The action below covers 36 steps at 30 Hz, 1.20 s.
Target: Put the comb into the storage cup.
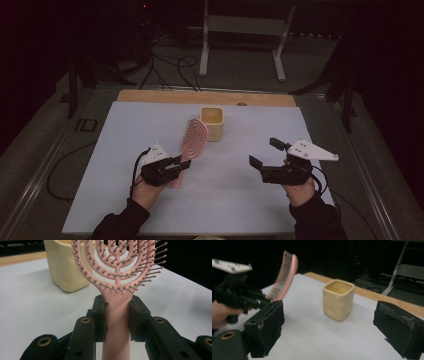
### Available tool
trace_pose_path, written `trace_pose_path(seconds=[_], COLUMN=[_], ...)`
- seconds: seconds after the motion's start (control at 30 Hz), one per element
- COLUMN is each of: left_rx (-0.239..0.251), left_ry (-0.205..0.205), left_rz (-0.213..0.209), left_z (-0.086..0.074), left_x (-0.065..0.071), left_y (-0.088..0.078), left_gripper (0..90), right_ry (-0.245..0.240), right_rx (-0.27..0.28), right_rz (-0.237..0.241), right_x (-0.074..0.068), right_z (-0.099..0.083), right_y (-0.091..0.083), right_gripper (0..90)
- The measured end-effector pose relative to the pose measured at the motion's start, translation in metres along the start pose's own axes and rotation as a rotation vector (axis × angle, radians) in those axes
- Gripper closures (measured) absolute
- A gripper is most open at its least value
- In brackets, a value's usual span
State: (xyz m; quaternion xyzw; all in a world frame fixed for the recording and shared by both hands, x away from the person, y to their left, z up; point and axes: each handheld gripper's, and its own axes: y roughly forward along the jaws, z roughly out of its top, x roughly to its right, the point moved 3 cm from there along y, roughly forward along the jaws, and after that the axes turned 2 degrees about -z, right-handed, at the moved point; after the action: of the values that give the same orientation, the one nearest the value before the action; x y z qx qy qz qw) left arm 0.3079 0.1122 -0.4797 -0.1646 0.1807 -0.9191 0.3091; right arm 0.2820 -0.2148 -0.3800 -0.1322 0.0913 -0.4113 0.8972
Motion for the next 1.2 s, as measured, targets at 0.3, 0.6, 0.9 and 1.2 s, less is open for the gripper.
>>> trace_pose_path(seconds=[0.3,0.6,0.9,1.2], left_rx=[0.007,0.004,0.005,0.012], left_ry=[-0.004,0.011,0.015,0.017], left_rz=[0.001,0.007,0.003,0.009], left_z=[0.000,0.001,0.002,0.003], left_x=[0.002,0.006,0.007,0.009], left_y=[0.000,0.004,0.005,0.003], left_gripper=[70.9,70.9,71.0,71.0], right_ry=[0.026,0.010,0.040,0.122], right_rx=[0.014,0.037,0.018,0.014], right_rz=[0.034,0.052,0.087,0.096], right_x=[-0.012,-0.025,-0.034,-0.046], right_z=[0.026,0.043,0.051,0.050], right_y=[0.012,0.035,0.057,0.081], right_gripper=[9.3,9.3,9.3,9.4])
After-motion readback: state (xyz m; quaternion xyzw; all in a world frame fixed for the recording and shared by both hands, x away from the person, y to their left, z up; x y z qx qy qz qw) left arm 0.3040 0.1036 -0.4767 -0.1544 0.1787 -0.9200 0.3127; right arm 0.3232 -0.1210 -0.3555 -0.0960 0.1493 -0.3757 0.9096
